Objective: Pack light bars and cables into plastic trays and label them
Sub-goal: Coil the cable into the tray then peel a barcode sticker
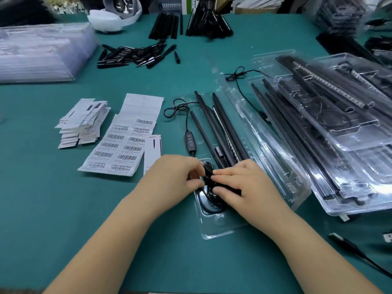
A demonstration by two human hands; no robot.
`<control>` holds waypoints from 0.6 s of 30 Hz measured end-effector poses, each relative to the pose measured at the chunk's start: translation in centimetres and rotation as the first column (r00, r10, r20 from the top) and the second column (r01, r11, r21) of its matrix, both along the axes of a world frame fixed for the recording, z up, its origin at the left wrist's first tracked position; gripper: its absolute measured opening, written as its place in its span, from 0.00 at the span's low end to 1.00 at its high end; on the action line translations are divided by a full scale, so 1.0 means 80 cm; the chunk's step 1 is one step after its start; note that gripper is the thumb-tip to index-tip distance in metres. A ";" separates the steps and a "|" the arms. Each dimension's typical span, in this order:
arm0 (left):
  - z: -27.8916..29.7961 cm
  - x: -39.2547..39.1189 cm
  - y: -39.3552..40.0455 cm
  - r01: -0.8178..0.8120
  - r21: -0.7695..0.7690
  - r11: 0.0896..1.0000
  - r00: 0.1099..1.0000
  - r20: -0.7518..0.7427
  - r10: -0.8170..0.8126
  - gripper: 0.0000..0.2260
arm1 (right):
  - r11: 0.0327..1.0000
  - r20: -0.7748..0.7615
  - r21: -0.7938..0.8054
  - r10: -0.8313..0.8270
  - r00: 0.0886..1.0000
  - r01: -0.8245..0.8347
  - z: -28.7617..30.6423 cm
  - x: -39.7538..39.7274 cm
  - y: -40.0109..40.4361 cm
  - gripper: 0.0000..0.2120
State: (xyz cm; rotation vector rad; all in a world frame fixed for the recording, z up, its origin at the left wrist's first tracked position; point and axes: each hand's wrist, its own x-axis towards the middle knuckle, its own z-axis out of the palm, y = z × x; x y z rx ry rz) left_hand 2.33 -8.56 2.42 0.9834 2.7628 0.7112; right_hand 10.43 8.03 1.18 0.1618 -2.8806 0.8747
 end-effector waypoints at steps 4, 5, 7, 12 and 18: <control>0.002 -0.007 0.004 0.069 -0.033 0.997 0.998 0.008 -0.069 0.06 | 1.000 0.019 -0.003 0.007 1.000 -0.007 -0.001 0.000 0.001 0.18; 0.005 -0.012 0.002 0.099 -0.014 0.995 0.992 0.075 -0.098 0.05 | 1.000 0.017 0.007 0.002 1.000 -0.002 -0.002 -0.001 0.001 0.19; 0.010 -0.033 0.001 0.061 0.086 0.994 0.981 0.180 -0.076 0.08 | 1.000 0.008 0.005 -0.022 1.000 0.022 -0.003 0.000 0.000 0.21; 0.004 -0.150 0.007 -0.522 0.094 0.848 0.852 0.008 0.524 0.17 | 0.999 0.026 -0.007 -0.036 0.999 0.036 -0.004 0.001 -0.002 0.23; -0.001 -0.199 0.032 -0.506 -0.064 0.860 0.863 -0.034 0.505 0.11 | 0.999 0.042 -0.038 -0.015 0.999 0.016 -0.002 0.000 -0.002 0.23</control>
